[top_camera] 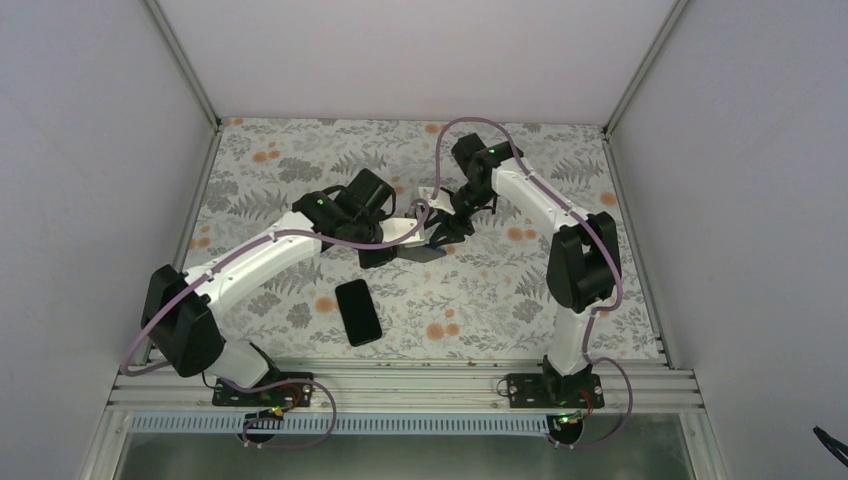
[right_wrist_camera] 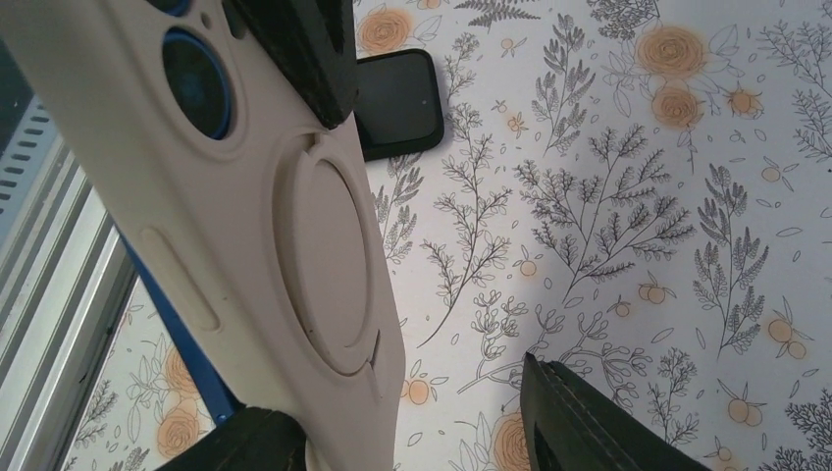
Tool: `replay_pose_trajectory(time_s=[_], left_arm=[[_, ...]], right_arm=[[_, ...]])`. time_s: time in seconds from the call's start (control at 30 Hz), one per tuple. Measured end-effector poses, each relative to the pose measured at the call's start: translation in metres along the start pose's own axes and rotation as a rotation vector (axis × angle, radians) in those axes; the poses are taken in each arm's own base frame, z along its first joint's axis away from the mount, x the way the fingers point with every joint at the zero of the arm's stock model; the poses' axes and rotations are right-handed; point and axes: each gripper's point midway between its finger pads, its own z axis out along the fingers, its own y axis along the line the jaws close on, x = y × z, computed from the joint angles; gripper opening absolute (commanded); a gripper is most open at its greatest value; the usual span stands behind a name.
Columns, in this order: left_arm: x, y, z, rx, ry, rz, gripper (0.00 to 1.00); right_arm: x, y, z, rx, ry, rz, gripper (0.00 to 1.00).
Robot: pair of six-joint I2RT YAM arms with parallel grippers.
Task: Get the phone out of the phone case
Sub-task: Remove the phone case from the phone.
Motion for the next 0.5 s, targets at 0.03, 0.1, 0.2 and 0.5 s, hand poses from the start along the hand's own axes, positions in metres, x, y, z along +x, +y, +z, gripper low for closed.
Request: replay_pose_trajectory(time_s=[0.03, 0.1, 0.2, 0.5], left_arm=[[0.001, 0.001, 0.000, -0.006, -0.001, 0.001, 0.02], [0.002, 0.002, 0.001, -0.022, -0.010, 0.004, 0.02], [0.003, 0.004, 0.001, -0.043, -0.015, 0.014, 0.02], [0.015, 0.006, 0.004, -0.052, 0.022, 0.019, 0.02]], right_arm=[[-0.001, -0.001, 0.000, 0.002, -0.003, -0.002, 0.53], [-0.001, -0.001, 0.000, 0.005, -0.006, -0.001, 0.52], [-0.003, -0.002, 0.001, 0.008, -0.006, -0.005, 0.50], [-0.005, 0.002, 0.014, 0.006, 0.061, -0.013, 0.15]])
